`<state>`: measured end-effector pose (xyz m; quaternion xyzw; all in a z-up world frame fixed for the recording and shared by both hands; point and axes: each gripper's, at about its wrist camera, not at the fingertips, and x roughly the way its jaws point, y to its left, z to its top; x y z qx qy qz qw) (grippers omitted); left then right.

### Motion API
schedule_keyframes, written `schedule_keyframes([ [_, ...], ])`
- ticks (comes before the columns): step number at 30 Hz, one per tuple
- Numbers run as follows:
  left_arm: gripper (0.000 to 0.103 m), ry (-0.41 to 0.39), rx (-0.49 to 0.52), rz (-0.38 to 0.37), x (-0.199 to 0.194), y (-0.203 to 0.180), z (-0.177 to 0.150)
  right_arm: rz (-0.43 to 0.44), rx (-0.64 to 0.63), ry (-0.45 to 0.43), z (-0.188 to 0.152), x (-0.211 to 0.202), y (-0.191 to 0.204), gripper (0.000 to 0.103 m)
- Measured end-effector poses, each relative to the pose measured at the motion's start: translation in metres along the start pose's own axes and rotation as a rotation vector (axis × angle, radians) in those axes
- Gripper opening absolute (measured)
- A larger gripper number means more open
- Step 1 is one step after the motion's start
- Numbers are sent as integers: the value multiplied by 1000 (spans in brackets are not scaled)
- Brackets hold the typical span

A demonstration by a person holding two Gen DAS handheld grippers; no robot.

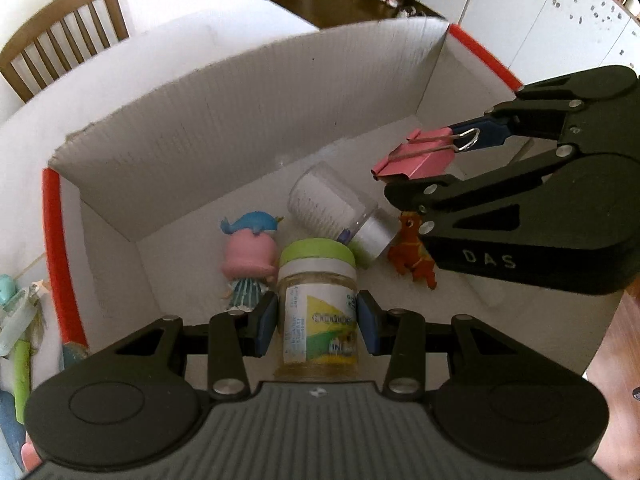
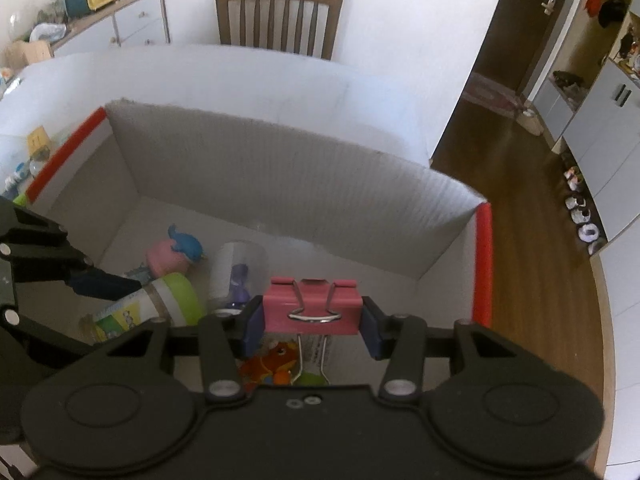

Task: Organize rigid objects
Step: 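Lower and release the jar with the left gripper while the right releases the clip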

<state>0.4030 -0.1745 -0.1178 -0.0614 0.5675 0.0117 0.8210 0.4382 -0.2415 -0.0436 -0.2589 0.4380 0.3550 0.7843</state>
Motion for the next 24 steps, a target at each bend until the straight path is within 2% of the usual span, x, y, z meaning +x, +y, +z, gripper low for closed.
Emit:
schedule_keyframes([
  [11, 42, 38, -27, -24, 5, 6, 9, 2, 27, 68, -3, 17, -6, 48],
  [24, 45, 29, -66, -36, -10, 12, 9, 12, 31, 65, 2, 13, -5, 53],
])
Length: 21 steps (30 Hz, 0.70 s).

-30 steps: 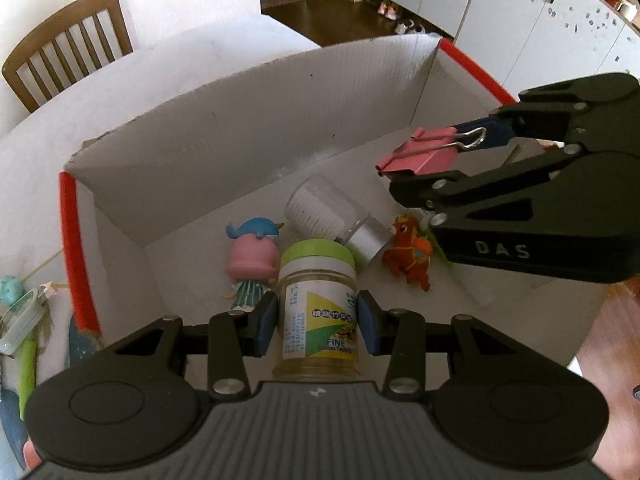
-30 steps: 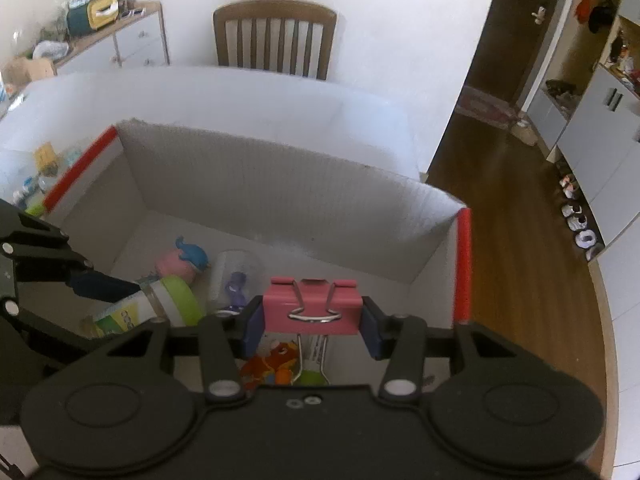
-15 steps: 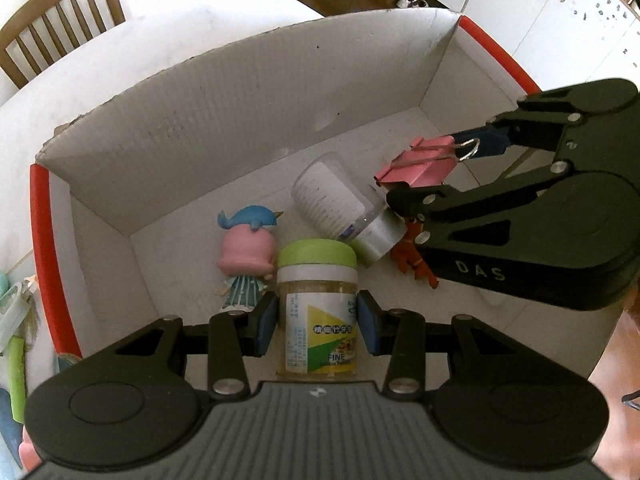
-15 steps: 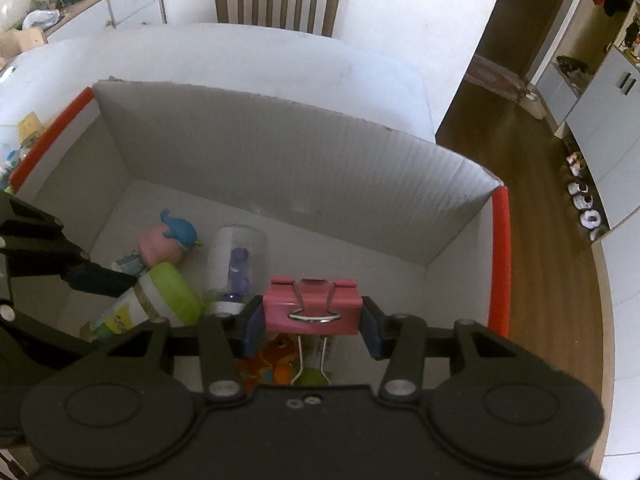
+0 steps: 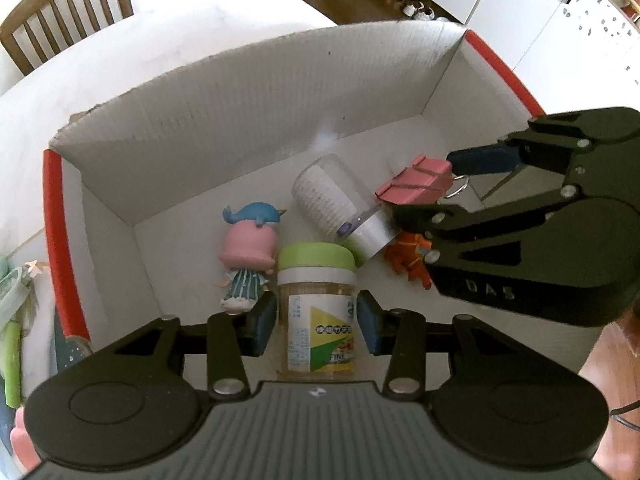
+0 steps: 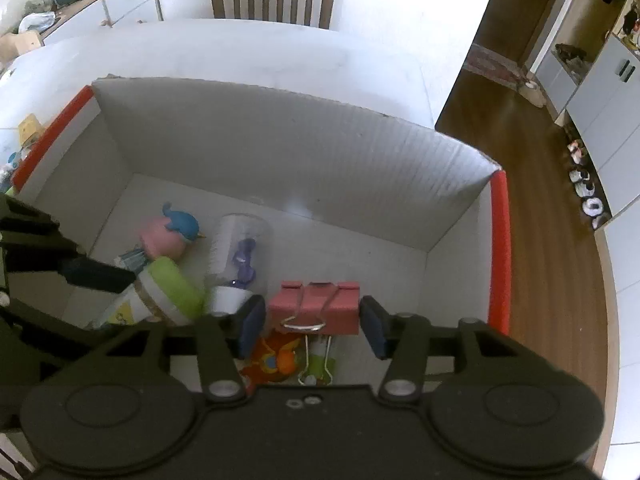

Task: Organize rigid objects
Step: 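Lower and release the jar with the left gripper while the right releases the clip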

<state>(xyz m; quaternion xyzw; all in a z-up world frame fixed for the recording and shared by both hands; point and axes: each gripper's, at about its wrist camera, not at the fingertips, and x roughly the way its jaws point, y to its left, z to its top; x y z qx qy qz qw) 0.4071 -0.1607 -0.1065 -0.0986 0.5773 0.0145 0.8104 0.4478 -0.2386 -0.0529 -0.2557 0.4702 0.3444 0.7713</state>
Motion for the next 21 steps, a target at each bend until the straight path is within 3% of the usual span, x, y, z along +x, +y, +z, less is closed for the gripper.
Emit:
schedule_keyframes([
  [3, 55, -8, -4, -3, -7, 0, -3, 2, 4, -12, -2, -7, -1, 59],
  [21, 55, -198, 35, -9, -83, -18, -35, 50, 77, -144, -20, -73, -3, 68],
])
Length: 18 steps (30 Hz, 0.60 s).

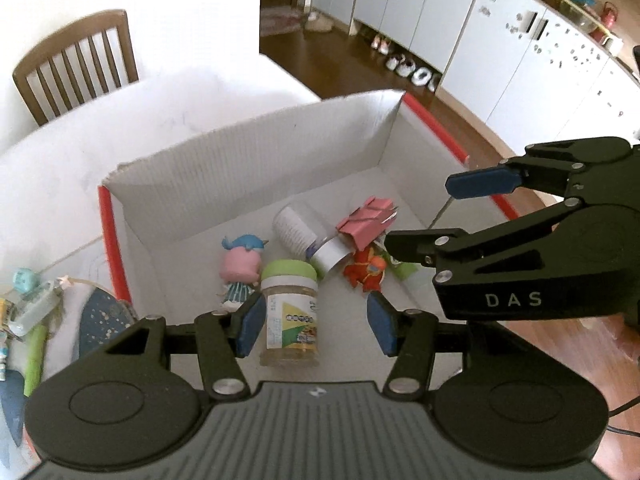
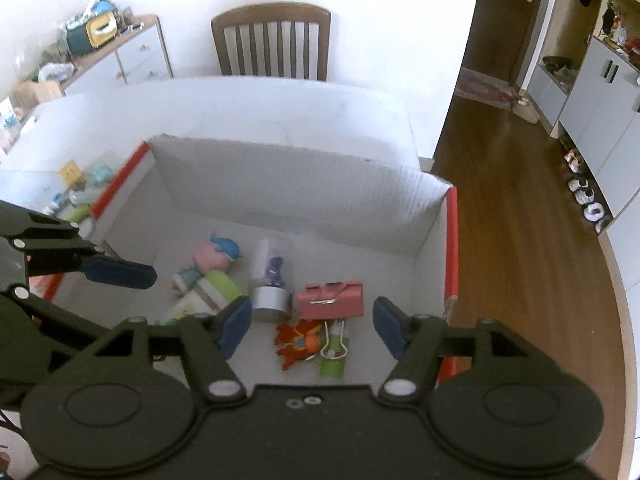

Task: Organize rigid objects
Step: 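Lower and release the jar with the left gripper while the right releases the clip, then withdraw both grippers from the box back toward the table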

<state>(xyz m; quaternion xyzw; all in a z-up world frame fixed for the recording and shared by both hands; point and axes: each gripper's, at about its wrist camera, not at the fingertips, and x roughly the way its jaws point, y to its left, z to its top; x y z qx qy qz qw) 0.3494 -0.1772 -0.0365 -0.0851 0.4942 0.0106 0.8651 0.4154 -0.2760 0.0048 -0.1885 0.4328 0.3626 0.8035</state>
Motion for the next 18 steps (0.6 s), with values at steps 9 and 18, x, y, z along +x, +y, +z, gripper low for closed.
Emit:
schedule_keyframes([
  [9, 55, -85, -12, -21, -41, 1, -10, 15, 44, -64, -9, -38, 0, 77],
  [18, 65, -159, -61, -4, -67, 23, -27, 43, 74, -129, -18, -69, 11, 89],
])
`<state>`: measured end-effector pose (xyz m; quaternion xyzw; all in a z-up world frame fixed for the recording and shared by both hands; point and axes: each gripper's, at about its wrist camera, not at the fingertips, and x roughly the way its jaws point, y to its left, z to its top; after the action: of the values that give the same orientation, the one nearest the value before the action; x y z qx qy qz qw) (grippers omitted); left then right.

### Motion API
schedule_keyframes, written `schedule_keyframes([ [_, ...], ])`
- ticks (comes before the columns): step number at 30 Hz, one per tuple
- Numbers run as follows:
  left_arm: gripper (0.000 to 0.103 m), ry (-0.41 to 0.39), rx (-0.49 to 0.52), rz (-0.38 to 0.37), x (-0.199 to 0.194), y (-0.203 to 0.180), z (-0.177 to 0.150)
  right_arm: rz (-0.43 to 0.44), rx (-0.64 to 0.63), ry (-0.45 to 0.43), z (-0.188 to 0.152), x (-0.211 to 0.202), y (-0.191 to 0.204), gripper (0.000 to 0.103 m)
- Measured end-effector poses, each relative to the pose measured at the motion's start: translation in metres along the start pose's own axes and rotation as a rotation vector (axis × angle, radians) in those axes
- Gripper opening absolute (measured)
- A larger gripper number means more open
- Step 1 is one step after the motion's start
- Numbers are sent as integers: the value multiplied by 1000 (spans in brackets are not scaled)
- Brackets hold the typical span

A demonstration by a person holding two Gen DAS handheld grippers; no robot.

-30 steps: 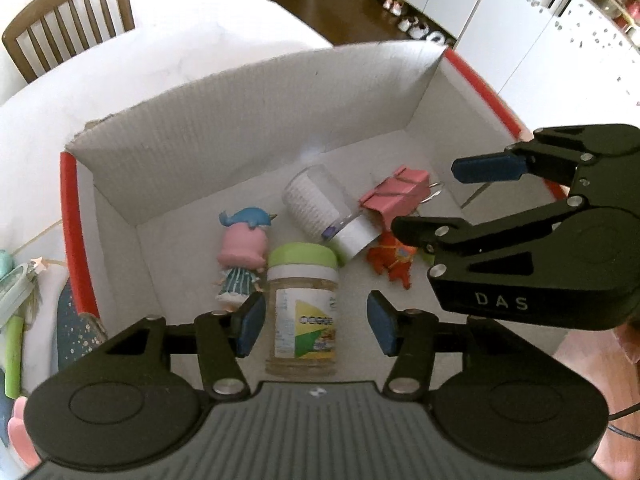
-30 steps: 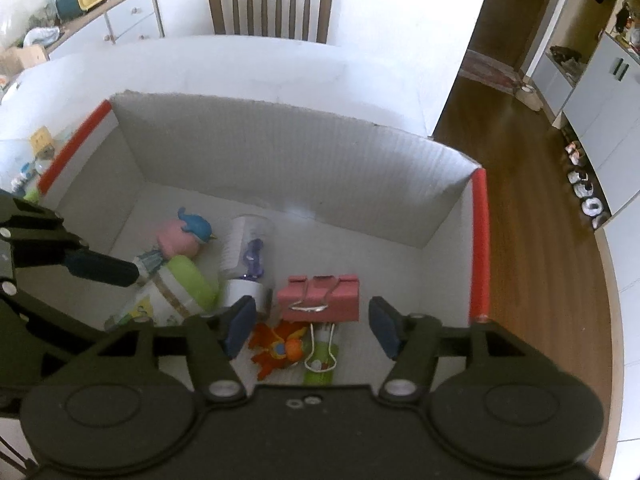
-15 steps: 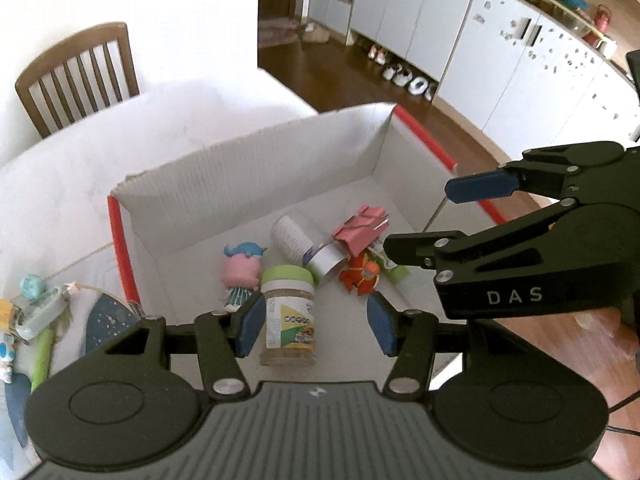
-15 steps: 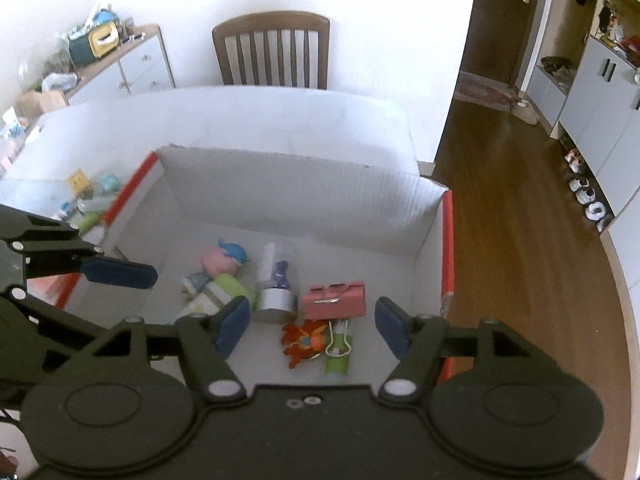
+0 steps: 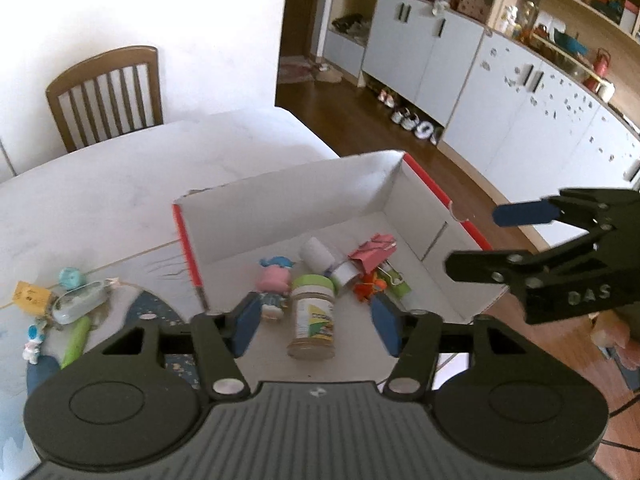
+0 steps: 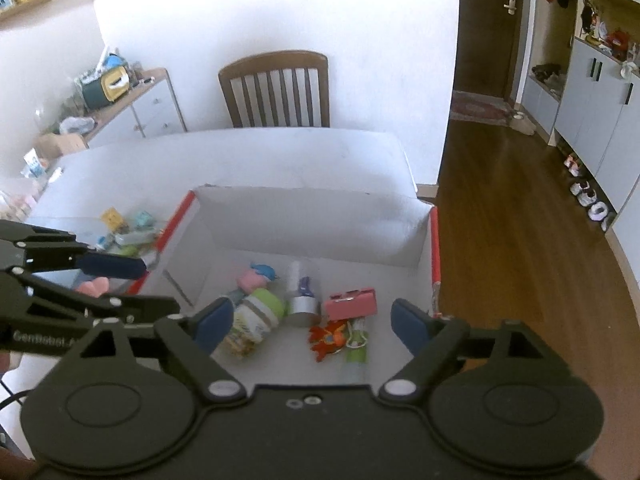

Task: Organize rigid objects
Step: 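Withdraw both grippers from the box back toward the table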

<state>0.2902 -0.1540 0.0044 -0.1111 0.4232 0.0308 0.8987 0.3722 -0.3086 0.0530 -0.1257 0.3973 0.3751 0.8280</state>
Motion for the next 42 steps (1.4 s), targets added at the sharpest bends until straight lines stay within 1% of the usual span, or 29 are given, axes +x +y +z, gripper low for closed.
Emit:
schedule_keyframes([
  [4, 66, -26, -16, -4, -12, 8, -5, -1, 6, -18, -5, -8, 12, 92],
  [5, 67, -31, -17, -4, -15, 10, -6, 2, 13, -24, -6, -10, 15, 95],
  [7, 71, -43, -17, -5, -21, 14, -10, 7, 22, -40, -9, -13, 22, 97],
  [10, 72, -61, -12, -9, -29, 21, -15, 12, 30, -67, -12, -17, 33, 103],
  [13, 73, -74, -15, -15, -36, 32, -19, 17, 52, -85, -14, -20, 46, 103],
  [15, 79, -85, -19, -19, -42, 40, -22, 15, 63, -106, -16, -23, 55, 103],
  [18, 79, -104, -22, -25, -51, 55, -26, 39, 102, -139, -17, -27, 65, 103],
  [21, 79, -110, -37, -38, -58, 75, -31, 61, 134, -152, -18, -27, 80, 103],
  [26, 79, -118, -44, -44, -68, 110, -38, 74, 136, -138, -19, -20, 114, 103],
  [29, 87, -126, -47, -35, -75, 130, -43, 82, 128, -127, -19, -13, 137, 103],
  [32, 87, -131, -54, -33, -80, 152, -45, 99, 134, -122, -19, -8, 158, 103],
  [37, 88, -139, -56, -29, -85, 187, -46, 97, 116, -109, -15, 4, 192, 103],
  [38, 90, -144, -58, -32, -85, 193, -46, 96, 112, -105, -15, 6, 198, 103],
  [39, 95, -147, -62, -34, -85, 200, -46, 90, 105, -101, -14, 9, 204, 103],
  [41, 103, -153, -75, -33, -84, 214, -46, 83, 99, -95, -14, 14, 214, 103],
  [42, 103, -159, -81, -32, -84, 221, -47, 78, 95, -90, -14, 17, 221, 103],
])
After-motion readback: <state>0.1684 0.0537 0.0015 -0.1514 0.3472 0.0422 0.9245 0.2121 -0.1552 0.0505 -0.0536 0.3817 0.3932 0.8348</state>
